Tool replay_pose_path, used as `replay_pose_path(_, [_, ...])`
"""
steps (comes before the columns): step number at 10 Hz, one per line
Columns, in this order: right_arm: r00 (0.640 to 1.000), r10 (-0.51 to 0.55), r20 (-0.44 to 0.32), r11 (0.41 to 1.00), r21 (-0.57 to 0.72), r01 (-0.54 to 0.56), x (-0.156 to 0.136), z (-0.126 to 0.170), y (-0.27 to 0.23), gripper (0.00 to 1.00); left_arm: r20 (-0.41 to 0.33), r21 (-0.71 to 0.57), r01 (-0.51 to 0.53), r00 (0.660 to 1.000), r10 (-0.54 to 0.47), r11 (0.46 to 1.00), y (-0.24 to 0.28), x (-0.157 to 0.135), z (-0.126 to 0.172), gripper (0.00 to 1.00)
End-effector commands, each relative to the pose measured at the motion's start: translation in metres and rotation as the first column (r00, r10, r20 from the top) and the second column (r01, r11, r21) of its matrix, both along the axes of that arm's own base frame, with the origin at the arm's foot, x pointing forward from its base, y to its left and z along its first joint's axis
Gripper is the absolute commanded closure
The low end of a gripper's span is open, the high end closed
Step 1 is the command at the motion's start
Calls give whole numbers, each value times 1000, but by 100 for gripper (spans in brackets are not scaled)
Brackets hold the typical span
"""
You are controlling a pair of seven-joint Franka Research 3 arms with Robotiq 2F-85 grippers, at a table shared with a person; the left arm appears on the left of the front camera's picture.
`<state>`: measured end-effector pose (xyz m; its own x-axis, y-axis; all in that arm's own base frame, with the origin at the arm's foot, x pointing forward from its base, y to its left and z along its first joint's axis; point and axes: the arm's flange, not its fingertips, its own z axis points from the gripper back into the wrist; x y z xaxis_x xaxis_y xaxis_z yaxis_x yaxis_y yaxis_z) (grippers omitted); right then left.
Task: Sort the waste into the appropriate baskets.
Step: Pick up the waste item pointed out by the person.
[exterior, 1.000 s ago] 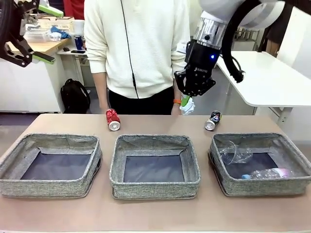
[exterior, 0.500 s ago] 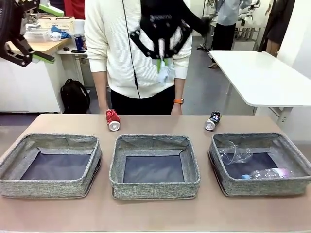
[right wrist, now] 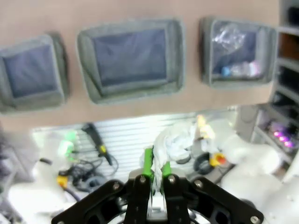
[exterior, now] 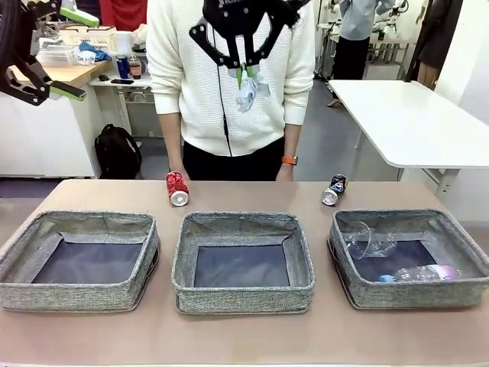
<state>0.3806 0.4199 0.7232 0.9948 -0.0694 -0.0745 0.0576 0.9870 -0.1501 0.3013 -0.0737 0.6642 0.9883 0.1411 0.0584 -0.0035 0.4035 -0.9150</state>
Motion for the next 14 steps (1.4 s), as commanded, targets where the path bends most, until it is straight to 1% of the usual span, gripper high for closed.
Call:
replay_pose_path(1, [999, 26, -29, 1000, -13, -26, -5, -6, 1, 94, 12, -17, 11, 1000, -10, 1000, 1, -1, 1, 0])
replay_pose_path(3, [999, 26, -29, 1000, -13, -26, -5, -6, 1, 94, 12, -17, 11, 1000, -10, 1000, 1, -1, 1, 0])
replay_pose_path(4, [1000, -1, -4, 1000, -3, 1, 1, -3, 2, 94, 12, -17, 11, 1000, -10, 1000, 1, -1, 1, 0])
replay_pose_path(5, [999, -34, 19, 988, 148, 31, 5, 3, -9, 94, 12, -17, 11, 1000, -10, 1000, 1, -1, 1, 0])
replay_pose_path(6, [995, -93, 40, 959, 273, 79, -1, 3, -17, 94, 12, -17, 11, 1000, -10, 1000, 1, -1, 1, 0])
replay_pose_path(7, [985, -161, 56, 931, 341, 133, -3, 5, -27, 94, 12, -17, 11, 1000, -10, 1000, 1, -1, 1, 0])
replay_pose_path(8, [974, -218, 64, 924, 336, 184, -3, 3, -32, 94, 12, -17, 11, 1000, -10, 1000, 1, -1, 1, 0])
replay_pose_path(9, [964, -255, 77, 929, 295, 222, -2, 1, -35, 94, 12, -17, 11, 1000, -10, 1000, 1, -1, 1, 0])
replay_pose_path(10, [989, -136, 49, 947, 299, 115, 25, 42, -10, 94, 12, -17, 11, 1000, -10, 1000, 1, -1, 1, 0])
replay_pose_path(14, [989, -136, 49, 947, 299, 115, 25, 42, -10, 94, 12, -17, 11, 1000, -10, 1000, 1, -1, 1, 0])
